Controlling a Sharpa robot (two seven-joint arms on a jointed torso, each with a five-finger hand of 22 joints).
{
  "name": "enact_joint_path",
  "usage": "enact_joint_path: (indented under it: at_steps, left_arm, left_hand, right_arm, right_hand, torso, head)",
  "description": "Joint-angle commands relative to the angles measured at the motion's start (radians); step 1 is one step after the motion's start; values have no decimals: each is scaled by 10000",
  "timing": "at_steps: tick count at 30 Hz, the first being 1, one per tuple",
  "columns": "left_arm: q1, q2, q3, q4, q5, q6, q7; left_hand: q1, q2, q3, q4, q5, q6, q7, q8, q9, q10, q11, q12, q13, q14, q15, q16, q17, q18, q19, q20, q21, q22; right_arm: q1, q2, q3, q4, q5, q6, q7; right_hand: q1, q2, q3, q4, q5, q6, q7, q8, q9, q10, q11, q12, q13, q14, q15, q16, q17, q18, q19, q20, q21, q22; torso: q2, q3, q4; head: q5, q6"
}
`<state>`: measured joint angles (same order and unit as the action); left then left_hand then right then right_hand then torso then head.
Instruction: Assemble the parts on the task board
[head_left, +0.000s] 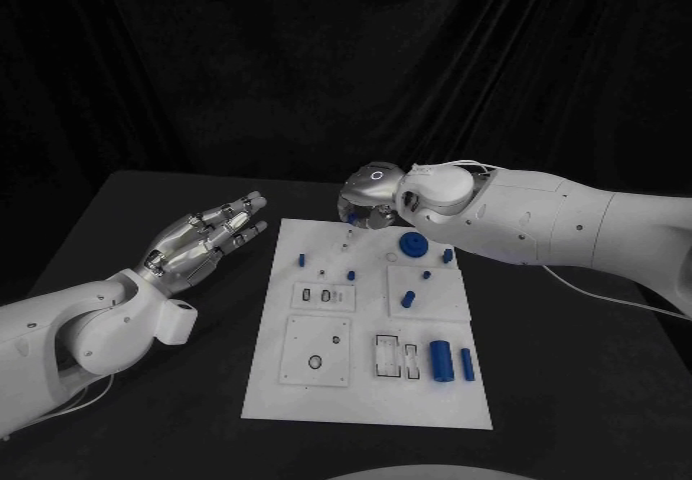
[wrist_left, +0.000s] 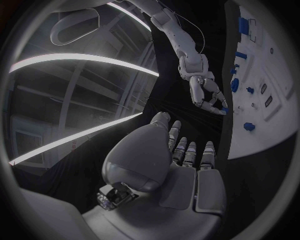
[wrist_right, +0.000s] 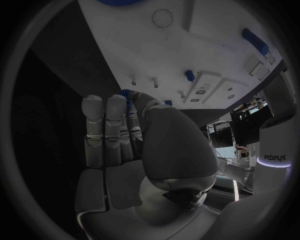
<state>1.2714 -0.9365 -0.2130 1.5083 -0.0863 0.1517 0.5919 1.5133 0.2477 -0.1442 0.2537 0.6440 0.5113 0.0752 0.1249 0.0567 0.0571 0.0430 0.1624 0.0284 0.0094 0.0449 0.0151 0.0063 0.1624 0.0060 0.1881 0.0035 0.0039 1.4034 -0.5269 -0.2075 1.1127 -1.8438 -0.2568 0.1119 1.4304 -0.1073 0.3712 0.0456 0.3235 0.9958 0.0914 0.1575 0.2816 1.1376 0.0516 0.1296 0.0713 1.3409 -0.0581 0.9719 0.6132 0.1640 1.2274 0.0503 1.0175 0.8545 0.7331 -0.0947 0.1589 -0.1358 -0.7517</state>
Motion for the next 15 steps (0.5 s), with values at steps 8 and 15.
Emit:
enact_joint_path:
  at_steps: [8,15]
  left_arm:
    - [17,17,12,-1,-11,72,203]
    - [17,35,12,-17,-11,104,208]
  left_hand:
    - [92,-4,51,9,43,50,2,51,15,-9,80,29,9,-3,52,63,15,199,26,64,30,14]
    - [94,-6,65,9,45,40,9,52,13,-8,89,27,8,0,65,68,16,199,28,68,31,15]
  right_arm:
    - [-7,-18,6,-42,-10,133,-38]
    - [-30,-75,6,-2,-10,218,-35]
  right_hand:
    - [-20,-105,81,24,-100,-145,-32,-122,7,172,-147,-96,10,-91,29,-70,-46,-185,-4,35,145,167]
    - [-20,-116,95,26,-120,-196,-43,-167,3,143,-152,-142,3,-119,34,-95,-71,-193,-8,41,166,220]
  torso:
    - [16,-11,43]
    - [5,-7,14]
  head:
    - [-41,35]
    - [-45,-72]
